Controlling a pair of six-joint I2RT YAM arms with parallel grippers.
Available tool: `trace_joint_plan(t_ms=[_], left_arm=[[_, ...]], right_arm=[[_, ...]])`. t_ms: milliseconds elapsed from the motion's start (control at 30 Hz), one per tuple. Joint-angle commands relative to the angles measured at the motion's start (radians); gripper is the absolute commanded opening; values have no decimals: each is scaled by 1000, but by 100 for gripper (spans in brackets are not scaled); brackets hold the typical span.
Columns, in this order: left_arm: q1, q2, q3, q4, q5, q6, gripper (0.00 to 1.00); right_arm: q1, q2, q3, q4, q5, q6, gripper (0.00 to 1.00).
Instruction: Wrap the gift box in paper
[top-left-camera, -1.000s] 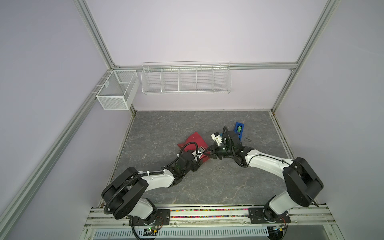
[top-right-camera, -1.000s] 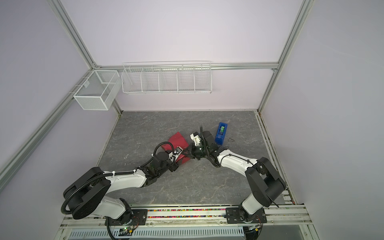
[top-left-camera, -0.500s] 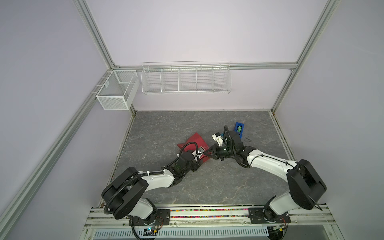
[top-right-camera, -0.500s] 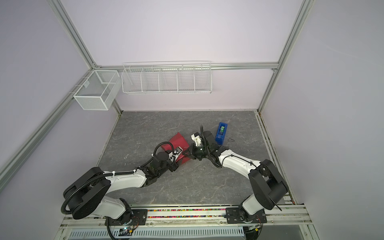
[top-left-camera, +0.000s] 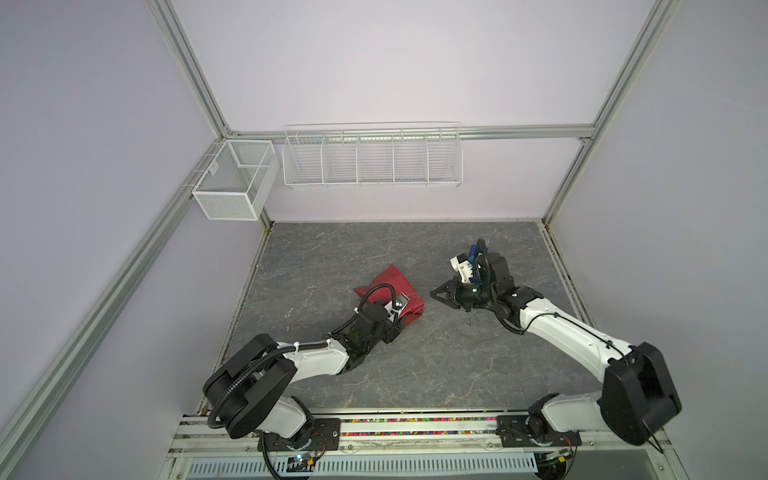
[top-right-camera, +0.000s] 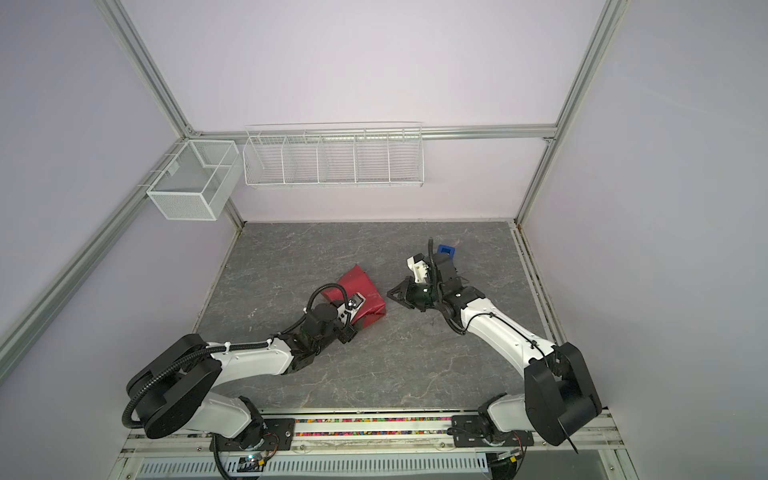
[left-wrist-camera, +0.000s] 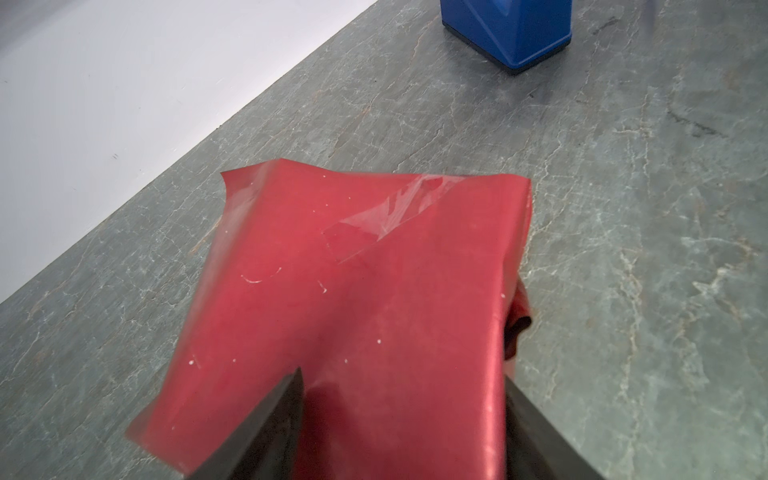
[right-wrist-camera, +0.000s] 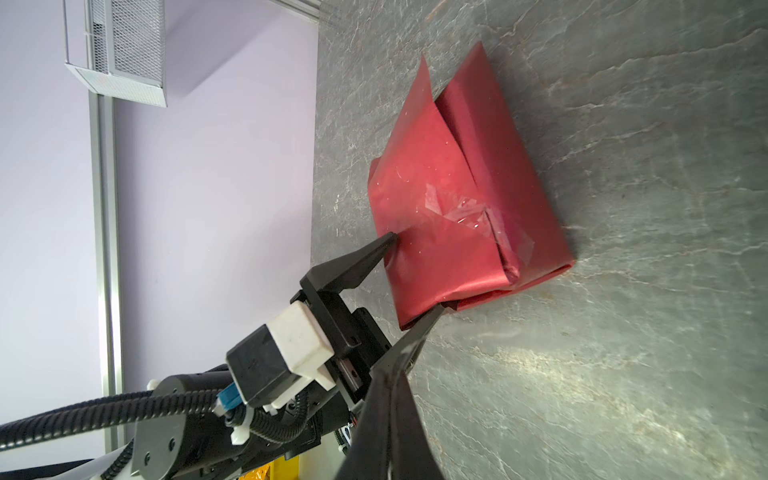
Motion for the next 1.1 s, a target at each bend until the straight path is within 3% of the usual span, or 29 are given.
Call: trace_joint_plan(t_ms=[0,567,1067], left_arm=[[2,7,-3,-10,-17,-16,70],[0,-7,-8,-12,-29,-28,70],[0,-10,-11,-9,-29,-30,70]], right_arm=[[-3,-2,25,-41,-9,-34,7],[-1,126,63,139,-141,30,7],[80,308,118,403,-151,152,7]])
